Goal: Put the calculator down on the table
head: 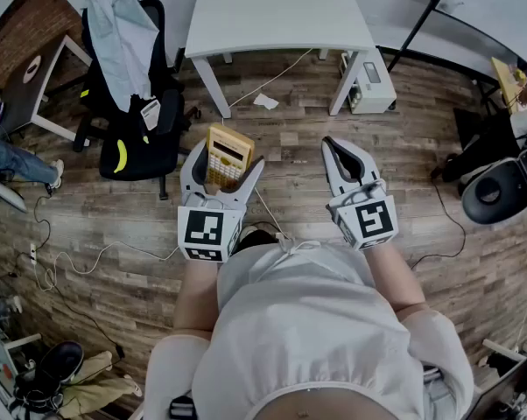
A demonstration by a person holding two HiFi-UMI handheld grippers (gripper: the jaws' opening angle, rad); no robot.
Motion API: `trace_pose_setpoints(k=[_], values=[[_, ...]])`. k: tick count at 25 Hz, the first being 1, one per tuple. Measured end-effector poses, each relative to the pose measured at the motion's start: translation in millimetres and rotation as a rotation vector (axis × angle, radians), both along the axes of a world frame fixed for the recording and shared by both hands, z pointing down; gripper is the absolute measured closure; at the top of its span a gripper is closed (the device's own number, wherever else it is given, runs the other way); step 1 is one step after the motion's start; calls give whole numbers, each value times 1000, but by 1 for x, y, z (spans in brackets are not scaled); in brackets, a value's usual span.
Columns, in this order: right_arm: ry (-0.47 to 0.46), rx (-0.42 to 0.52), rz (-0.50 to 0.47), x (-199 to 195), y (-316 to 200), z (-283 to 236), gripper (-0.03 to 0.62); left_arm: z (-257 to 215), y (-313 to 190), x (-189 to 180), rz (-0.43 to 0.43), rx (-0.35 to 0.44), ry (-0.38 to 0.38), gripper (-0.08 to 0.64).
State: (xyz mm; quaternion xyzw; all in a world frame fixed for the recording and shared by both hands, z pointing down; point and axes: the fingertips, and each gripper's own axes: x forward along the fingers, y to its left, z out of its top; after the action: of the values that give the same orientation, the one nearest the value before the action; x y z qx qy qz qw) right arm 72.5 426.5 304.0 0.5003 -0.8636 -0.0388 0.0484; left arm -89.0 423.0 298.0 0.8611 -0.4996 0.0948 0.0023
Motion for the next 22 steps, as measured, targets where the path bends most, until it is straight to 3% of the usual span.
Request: trace_pose_setpoints(k=[12, 18, 22], values=[[-20, 22, -40, -1, -3, 3, 591, 3, -7, 1, -5, -9, 12, 149], [-90, -52, -67, 1, -10, 15, 588, 14, -11, 3, -1, -48, 13, 149], [-83, -80, -65, -5, -34, 25, 588, 24, -33, -6, -5, -75, 21, 149]])
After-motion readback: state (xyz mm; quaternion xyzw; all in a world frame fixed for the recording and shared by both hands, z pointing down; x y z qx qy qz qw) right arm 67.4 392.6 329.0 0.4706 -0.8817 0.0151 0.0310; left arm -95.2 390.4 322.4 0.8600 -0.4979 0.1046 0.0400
